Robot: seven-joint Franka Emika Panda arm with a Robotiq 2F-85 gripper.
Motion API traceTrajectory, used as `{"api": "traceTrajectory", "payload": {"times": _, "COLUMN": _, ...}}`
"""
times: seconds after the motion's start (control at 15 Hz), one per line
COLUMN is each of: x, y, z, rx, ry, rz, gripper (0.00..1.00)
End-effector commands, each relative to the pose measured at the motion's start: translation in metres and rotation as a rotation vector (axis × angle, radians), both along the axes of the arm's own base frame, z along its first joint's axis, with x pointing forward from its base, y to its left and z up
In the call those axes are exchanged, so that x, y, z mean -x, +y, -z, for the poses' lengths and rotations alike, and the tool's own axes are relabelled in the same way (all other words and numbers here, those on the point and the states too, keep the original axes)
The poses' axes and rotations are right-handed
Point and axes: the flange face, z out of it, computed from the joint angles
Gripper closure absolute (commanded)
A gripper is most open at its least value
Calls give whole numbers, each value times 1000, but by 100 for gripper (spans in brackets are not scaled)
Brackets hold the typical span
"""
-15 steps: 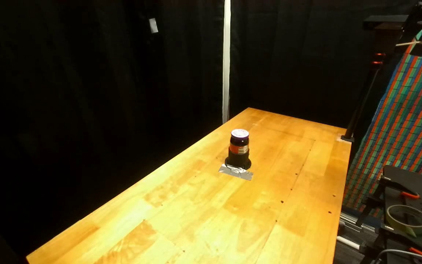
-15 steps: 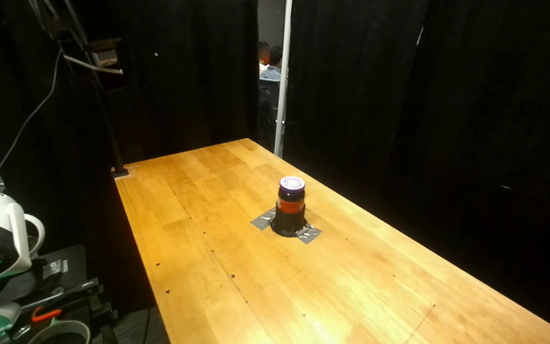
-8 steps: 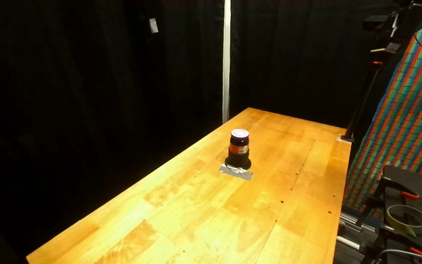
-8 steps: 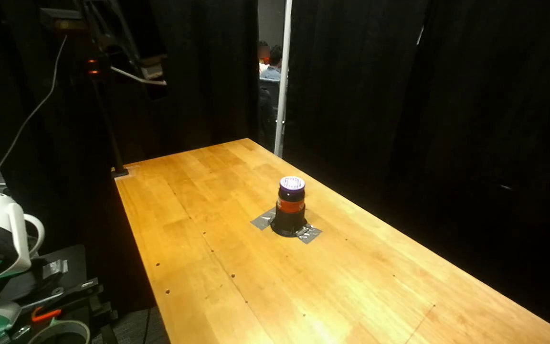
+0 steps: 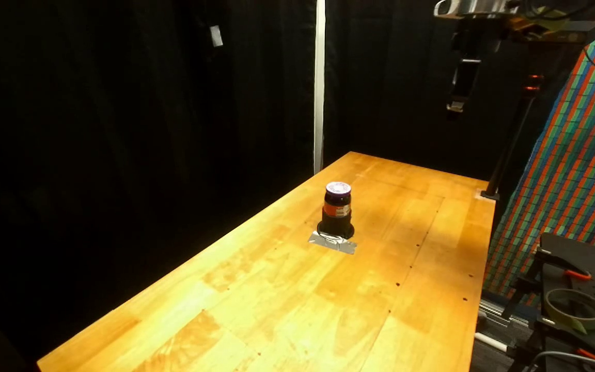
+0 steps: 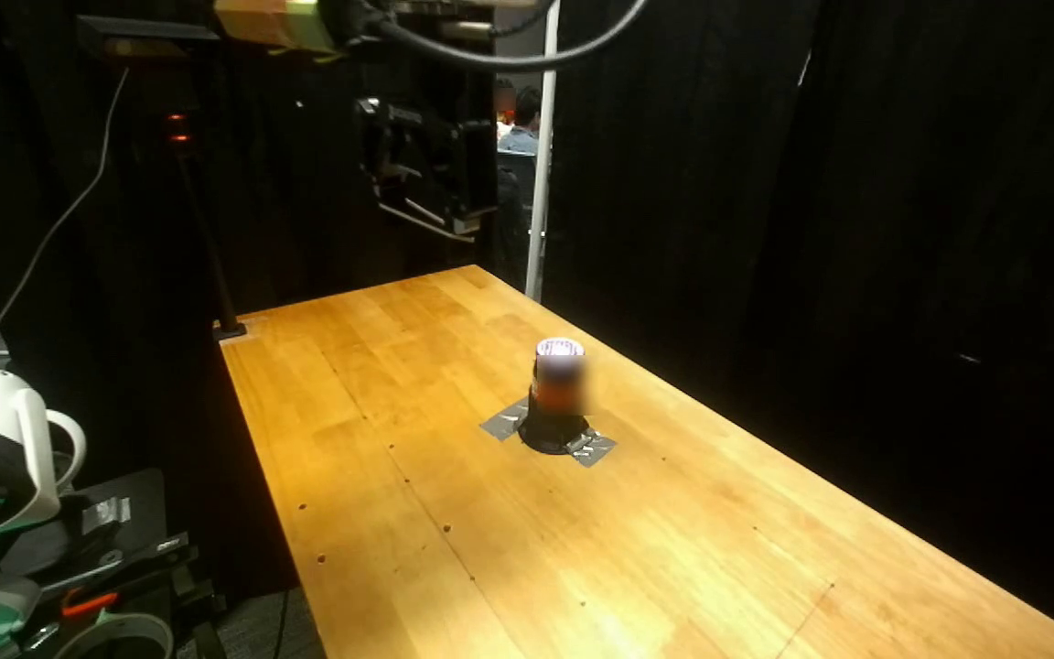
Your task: Put the elastic around the bottle
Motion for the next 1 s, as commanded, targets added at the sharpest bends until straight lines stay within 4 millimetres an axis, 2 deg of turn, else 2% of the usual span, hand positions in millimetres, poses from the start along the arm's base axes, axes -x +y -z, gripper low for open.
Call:
{"api": "traceTrajectory", "payload": {"times": 0.0, "x": -75, "y": 29, "z": 17, "rx": 9, "ry": 41, "rz": -10, "gripper": 0}}
{"api": "traceTrajectory", "payload": {"times": 0.27, "x": -138, "y": 54, "z": 46, "rx": 10, "ry": 76, "rz": -46, "gripper": 0}}
{"api": "traceTrajectory", "payload": {"times": 0.53, "x": -192, "y": 65, "z": 79, "rx": -5, "ry": 95, "rz": -47, "gripper": 0}}
{"api": "traceTrajectory", "payload": {"times": 0.73, "x": -221, "y": 67, "z": 108, "rx": -9, "ry": 118, "rz": -36, "gripper": 0}}
{"api": "traceTrajectory", "payload": {"times": 0.93, "x": -239, "y": 66, "z": 134, "rx": -11, "ry": 153, "rz": -41, "gripper": 0}}
